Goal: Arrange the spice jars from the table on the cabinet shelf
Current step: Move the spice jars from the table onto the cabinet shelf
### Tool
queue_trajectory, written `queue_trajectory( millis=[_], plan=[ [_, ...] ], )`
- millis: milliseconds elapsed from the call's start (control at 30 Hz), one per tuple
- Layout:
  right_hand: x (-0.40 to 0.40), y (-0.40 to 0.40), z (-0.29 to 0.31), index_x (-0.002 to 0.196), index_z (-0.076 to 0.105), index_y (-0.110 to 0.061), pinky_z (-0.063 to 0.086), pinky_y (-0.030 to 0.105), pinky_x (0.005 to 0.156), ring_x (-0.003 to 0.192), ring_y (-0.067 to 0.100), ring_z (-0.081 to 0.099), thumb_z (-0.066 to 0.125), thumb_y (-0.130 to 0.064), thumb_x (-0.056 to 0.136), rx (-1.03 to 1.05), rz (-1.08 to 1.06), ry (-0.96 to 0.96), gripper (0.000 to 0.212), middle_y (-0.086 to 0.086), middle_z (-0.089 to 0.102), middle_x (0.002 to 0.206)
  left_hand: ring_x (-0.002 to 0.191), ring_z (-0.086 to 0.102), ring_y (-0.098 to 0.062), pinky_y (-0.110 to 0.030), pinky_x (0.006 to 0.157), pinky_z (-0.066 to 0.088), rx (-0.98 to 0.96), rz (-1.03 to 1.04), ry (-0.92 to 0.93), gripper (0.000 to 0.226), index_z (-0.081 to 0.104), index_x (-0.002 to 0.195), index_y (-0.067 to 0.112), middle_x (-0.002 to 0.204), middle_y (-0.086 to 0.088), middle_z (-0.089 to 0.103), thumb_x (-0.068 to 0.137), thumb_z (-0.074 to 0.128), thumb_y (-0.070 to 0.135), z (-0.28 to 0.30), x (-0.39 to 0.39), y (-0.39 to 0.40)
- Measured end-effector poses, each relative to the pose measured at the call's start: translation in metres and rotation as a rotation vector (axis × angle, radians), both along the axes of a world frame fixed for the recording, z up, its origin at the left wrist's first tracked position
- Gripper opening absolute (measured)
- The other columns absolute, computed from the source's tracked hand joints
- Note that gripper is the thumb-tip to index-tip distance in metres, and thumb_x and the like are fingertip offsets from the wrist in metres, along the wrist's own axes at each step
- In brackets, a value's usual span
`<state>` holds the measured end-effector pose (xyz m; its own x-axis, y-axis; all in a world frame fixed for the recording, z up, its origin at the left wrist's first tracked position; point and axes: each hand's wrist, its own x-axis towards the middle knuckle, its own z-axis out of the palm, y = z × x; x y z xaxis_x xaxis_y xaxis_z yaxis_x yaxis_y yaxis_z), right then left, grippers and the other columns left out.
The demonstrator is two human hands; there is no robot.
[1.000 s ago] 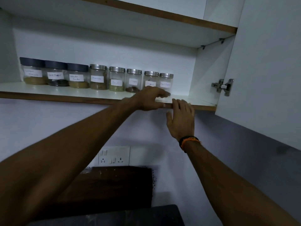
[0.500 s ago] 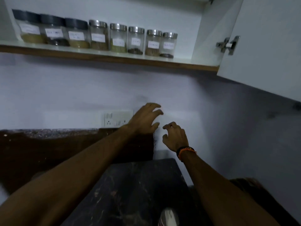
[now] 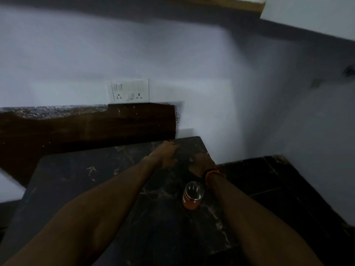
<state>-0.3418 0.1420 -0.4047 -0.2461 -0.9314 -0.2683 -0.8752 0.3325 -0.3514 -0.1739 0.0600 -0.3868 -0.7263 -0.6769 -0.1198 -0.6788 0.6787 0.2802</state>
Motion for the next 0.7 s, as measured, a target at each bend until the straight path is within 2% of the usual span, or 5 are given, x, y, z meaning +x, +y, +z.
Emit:
queue_trajectory(
  millis=[133, 300, 400, 533, 700],
  plan=[
    [0.007, 0.022, -0.028, 0.116, 0.063, -0.016, 0.047, 0.051, 0.101, 0.113, 0.033, 0.058, 0.063, -0.033, 0.087, 0.065, -0.041, -0.007, 0.033, 0.012, 0.061, 0.121, 0.124, 0.052, -0.023, -0.040, 0.106, 0.044, 0.100, -0.015, 0.007, 0.043, 0.055, 0.132, 0.022, 0.132, -0.005, 0.056, 0.090, 0.067, 0.027, -0.022, -0.001, 0.014],
    [0.017, 0.041, -0.059, 0.142, 0.041, -0.023, 0.037, 0.059, 0.108, 0.133, 0.040, 0.039, 0.065, -0.056, 0.081, 0.242, -0.138, 0.007, 0.075, 0.014, 0.038, 0.147, 0.118, 0.057, -0.021, -0.043, 0.102, 0.050, 0.215, -0.008, -0.037, 0.037, 0.056, 0.128, 0.019, 0.131, -0.006, 0.057, 0.093, 0.066, 0.022, -0.041, 0.002, 0.031],
    [0.023, 0.048, -0.073, 0.149, 0.032, -0.022, 0.039, 0.057, 0.105, 0.135, 0.041, 0.037, 0.065, -0.067, 0.077, 0.289, -0.159, 0.009, 0.091, 0.015, 0.030, 0.152, 0.118, 0.057, -0.021, -0.043, 0.101, 0.050, 0.256, 0.007, -0.025, 0.036, 0.056, 0.129, 0.017, 0.131, -0.006, 0.056, 0.094, 0.064, 0.020, -0.048, 0.007, 0.040],
    [0.033, 0.058, -0.087, 0.143, 0.039, -0.020, 0.048, 0.050, 0.100, 0.124, 0.038, 0.051, 0.070, -0.066, 0.074, 0.211, -0.193, 0.015, 0.088, 0.016, 0.040, 0.142, 0.117, 0.059, -0.022, -0.043, 0.101, 0.051, 0.305, 0.042, -0.026, 0.034, 0.057, 0.129, 0.013, 0.130, -0.008, 0.059, 0.095, 0.062, 0.017, -0.052, 0.015, 0.048],
    [0.035, 0.063, -0.090, 0.143, 0.035, -0.022, 0.048, 0.049, 0.100, 0.122, 0.040, 0.050, 0.069, -0.054, 0.081, 0.147, -0.177, 0.053, 0.077, 0.015, 0.041, 0.139, 0.118, 0.058, -0.022, -0.041, 0.101, 0.051, 0.388, 0.109, 0.020, 0.038, 0.056, 0.132, 0.016, 0.130, -0.007, 0.058, 0.095, 0.062, 0.016, -0.060, 0.025, 0.052]
  ],
)
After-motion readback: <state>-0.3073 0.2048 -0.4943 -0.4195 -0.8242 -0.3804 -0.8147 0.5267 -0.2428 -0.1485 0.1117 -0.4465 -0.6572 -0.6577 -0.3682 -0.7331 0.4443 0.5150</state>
